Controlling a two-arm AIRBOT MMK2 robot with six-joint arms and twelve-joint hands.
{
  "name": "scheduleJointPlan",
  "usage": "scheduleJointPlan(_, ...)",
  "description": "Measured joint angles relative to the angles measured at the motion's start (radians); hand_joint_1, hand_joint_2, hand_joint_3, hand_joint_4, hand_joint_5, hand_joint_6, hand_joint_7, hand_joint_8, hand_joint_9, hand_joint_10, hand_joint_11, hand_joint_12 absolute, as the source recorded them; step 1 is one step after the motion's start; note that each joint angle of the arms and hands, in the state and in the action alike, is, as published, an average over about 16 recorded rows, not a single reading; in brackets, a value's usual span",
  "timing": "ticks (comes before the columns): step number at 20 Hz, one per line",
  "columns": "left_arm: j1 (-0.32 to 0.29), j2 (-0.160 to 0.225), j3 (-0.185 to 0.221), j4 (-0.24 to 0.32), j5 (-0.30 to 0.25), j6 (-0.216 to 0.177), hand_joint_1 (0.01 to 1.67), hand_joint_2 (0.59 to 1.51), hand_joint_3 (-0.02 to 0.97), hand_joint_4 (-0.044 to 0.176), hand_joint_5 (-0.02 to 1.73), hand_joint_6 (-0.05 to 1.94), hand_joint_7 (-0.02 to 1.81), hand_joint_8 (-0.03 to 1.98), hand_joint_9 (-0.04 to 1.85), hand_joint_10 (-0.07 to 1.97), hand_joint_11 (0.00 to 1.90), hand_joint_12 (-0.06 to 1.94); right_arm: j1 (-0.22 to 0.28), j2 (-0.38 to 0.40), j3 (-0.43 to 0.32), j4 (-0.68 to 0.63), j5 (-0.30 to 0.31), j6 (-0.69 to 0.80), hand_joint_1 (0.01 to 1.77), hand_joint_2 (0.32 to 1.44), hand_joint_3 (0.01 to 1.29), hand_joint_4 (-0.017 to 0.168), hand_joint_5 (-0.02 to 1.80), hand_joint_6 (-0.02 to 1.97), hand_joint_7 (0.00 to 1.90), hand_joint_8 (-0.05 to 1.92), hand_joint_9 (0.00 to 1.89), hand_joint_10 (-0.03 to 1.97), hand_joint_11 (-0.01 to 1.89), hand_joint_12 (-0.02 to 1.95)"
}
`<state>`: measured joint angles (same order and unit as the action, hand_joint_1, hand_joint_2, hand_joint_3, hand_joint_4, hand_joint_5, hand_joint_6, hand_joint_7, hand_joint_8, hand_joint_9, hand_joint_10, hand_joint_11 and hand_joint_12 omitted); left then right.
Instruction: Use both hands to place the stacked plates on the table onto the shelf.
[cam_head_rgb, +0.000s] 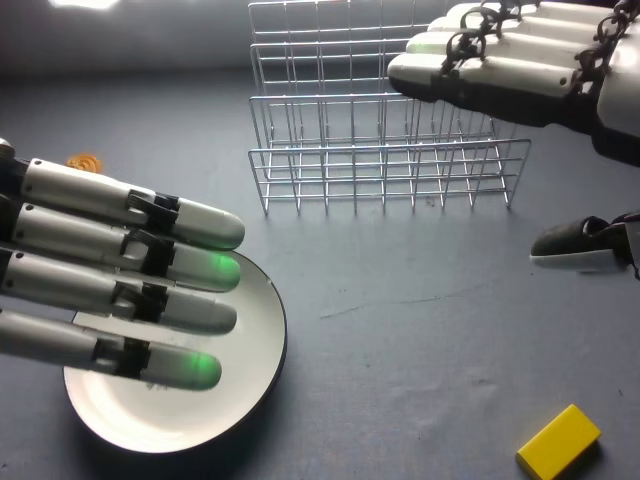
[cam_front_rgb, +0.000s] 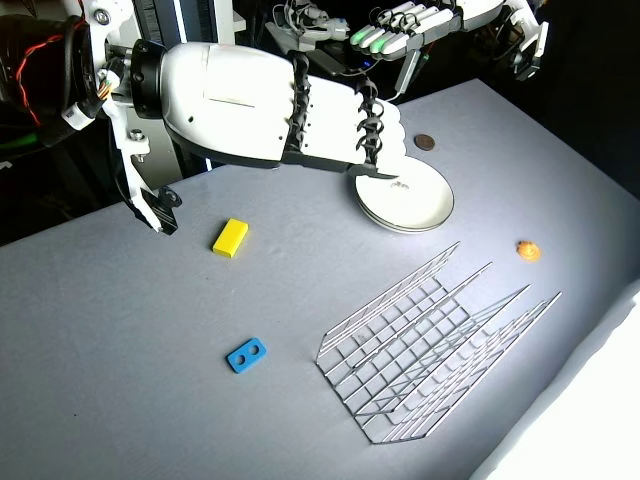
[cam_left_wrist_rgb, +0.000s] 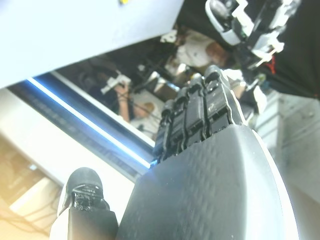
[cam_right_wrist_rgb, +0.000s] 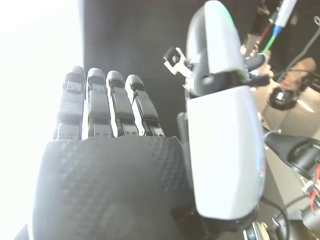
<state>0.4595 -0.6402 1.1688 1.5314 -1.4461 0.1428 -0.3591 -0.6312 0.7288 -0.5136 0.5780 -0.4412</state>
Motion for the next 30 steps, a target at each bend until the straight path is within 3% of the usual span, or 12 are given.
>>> scheduleJointPlan(7,0.049,-0.005,0.008,0.025,0.04,-0.005,0.02,1.095,0.021,0.003,0.02,0.0,0.02,0.0,0.02,0.02,0.02,0.0,-0.01,0.002,-0.002,-0.008,0.018,-0.001,1.06,0.99,0.02,-0.002,0.02,0.02,0.01,0.02,0.01,0.0,0.02,0.0)
scheduleJointPlan(16,0.202,-0.025,0.029,-0.024,0.191,0.022,0.02,1.099,0.021,0.003,0.02,0.0,0.02,0.0,0.02,0.02,0.01,0.0,-0.043,0.002,-0.005,-0.003,0.079,-0.001,1.12,0.95,0.02,-0.002,0.02,0.02,0.01,0.02,0.01,0.0,0.02,0.18)
scheduleJointPlan(23,0.326,-0.054,0.073,-0.063,0.299,0.037,0.02,1.103,0.021,0.002,0.02,0.0,0.02,0.0,0.01,0.02,0.01,0.0,-0.08,0.002,-0.007,0.006,0.128,-0.001,1.19,0.92,0.01,-0.002,0.03,0.02,0.02,0.02,0.01,0.0,0.02,0.37)
scheduleJointPlan(30,0.43,-0.091,0.133,-0.071,0.353,0.037,0.02,1.108,0.021,0.003,0.02,0.0,0.01,0.0,0.01,0.02,0.02,0.0,-0.107,0.001,-0.009,-0.009,0.147,0.002,1.22,0.91,0.01,-0.002,0.03,0.02,0.02,0.02,0.01,0.0,0.01,0.38)
